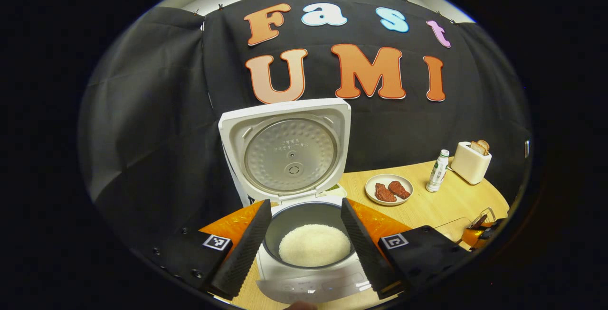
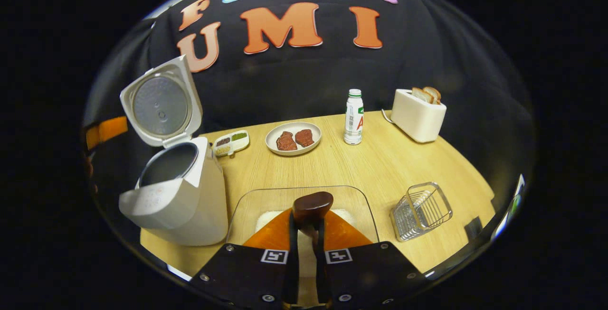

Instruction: Close the left gripper, press the button to open the rice cooker; take a wooden spoon from the chopstick holder with the right hand, scoop a spoonful of rice and pour it into the rice cooker, then put the wooden spoon back into the chopstick holder.

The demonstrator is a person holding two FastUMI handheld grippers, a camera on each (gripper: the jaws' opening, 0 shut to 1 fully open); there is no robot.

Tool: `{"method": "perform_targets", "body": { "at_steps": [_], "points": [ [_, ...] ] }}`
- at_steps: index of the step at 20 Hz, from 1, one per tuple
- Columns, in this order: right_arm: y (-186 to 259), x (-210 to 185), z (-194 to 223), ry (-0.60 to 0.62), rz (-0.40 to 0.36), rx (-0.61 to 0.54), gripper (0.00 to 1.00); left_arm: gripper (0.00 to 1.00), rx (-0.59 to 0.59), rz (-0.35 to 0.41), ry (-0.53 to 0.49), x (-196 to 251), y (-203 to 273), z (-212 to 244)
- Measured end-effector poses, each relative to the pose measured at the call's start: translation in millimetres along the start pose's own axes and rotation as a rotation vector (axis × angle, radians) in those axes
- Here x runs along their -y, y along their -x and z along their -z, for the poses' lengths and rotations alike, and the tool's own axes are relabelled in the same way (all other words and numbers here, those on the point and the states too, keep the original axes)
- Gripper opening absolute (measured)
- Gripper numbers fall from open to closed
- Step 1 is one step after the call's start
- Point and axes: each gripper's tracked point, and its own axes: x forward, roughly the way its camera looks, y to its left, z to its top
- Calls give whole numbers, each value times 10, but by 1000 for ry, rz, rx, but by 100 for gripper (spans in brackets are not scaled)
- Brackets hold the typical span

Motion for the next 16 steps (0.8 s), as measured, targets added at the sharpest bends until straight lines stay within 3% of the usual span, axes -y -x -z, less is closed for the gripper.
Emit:
{"method": "perform_targets", "body": {
  "at_steps": [4, 16],
  "points": [
    [-53, -157, 7, -138, -65, -44, 14, 96, 8, 9, -11, 31, -3, -27],
    [-194, -362, 11, -307, -155, -165, 14, 96, -14, -35, 19, -196, 13, 95]
  ]
}}
